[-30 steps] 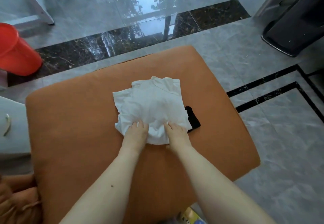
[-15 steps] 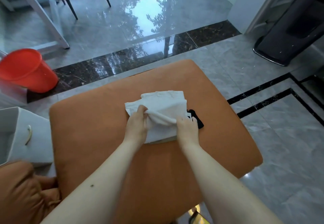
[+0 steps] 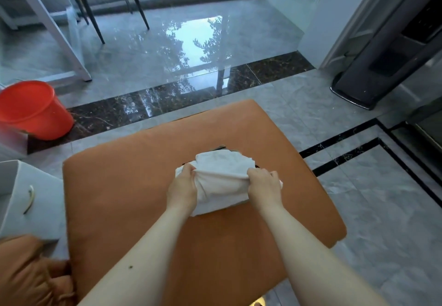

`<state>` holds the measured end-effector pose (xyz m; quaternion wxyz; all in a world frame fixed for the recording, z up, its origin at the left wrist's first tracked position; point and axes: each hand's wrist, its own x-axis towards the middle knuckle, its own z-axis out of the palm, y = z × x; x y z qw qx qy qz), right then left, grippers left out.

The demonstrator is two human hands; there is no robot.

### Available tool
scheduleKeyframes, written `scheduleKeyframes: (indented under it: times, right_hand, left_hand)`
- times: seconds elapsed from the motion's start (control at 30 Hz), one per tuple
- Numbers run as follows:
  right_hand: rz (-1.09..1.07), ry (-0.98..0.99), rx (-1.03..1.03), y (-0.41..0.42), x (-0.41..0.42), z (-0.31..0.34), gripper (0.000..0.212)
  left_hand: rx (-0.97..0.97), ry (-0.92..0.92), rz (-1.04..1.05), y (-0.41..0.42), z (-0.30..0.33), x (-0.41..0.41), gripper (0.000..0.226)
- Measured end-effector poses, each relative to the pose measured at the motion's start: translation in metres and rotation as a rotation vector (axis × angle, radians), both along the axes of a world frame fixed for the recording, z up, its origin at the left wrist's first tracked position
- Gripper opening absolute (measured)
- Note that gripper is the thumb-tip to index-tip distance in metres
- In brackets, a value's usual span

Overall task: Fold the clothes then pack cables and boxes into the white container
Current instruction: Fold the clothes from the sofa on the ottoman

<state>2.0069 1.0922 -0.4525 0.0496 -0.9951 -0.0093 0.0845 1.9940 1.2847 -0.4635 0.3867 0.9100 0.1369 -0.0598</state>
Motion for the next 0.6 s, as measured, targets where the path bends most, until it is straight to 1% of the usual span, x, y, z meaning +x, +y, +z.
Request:
scheduleKeyframes:
  times: [0.07,0.1,0.2,0.3,0.33,0.37,0.4,0.43,0.47,0.5,0.53,0.57,0.6]
  right_hand:
    - [-0.008,0.031,0.025,-0.001,0.007,-0.007,0.033]
    - [-0.004,0.025,0.03,0.001,0.015,-0.011,0.033]
    - [-0.003,0.007,0.067,0.006,0.048,-0.022,0.023]
    - [-0.014,-0.027,0.122,0.012,0.088,-0.03,0.031]
    - [-0.028,-0.046,0.144,0.014,0.102,-0.033,0.032]
    - [-0.035,-0.07,0.162,0.015,0.117,-0.039,0.036]
    - [-0.025,-0.088,0.167,0.016,0.127,-0.044,0.041]
    - [0.006,-0.075,0.161,0.016,0.136,-0.052,0.046]
    - [0.05,-0.024,0.154,0.017,0.138,-0.06,0.046]
    - [0.098,0.064,0.159,0.018,0.138,-0.07,0.043]
    - [0.134,0.185,0.187,0.017,0.135,-0.081,0.039]
    - [0.152,0.311,0.236,0.015,0.13,-0.089,0.039]
    - [0.163,0.415,0.286,0.012,0.126,-0.097,0.043]
  left_hand:
    - [0.009,0.021,-0.002,0.0,-0.006,0.006,0.018]
    - [0.009,0.026,0.008,-0.001,-0.011,0.013,0.018]
    - [-0.017,0.03,0.058,0.001,-0.024,0.043,0.018]
    - [-0.062,0.01,0.152,0.003,-0.034,0.076,0.015]
    - [-0.014,-0.014,0.204,0.003,-0.037,0.088,0.016]
    - [0.08,-0.047,0.249,0.004,-0.042,0.101,0.02]
    - [0.194,-0.075,0.244,0.006,-0.047,0.11,0.024]
    - [0.292,-0.085,0.175,0.005,-0.054,0.118,0.029]
    - [0.355,-0.063,0.053,0.003,-0.06,0.12,0.031]
    - [0.378,-0.024,-0.071,0.0,-0.067,0.12,0.03]
    - [0.353,0.045,-0.16,-0.004,-0.074,0.118,0.027]
    - [0.306,0.134,-0.233,-0.008,-0.079,0.114,0.029]
    - [0.275,0.21,-0.299,-0.01,-0.086,0.11,0.039]
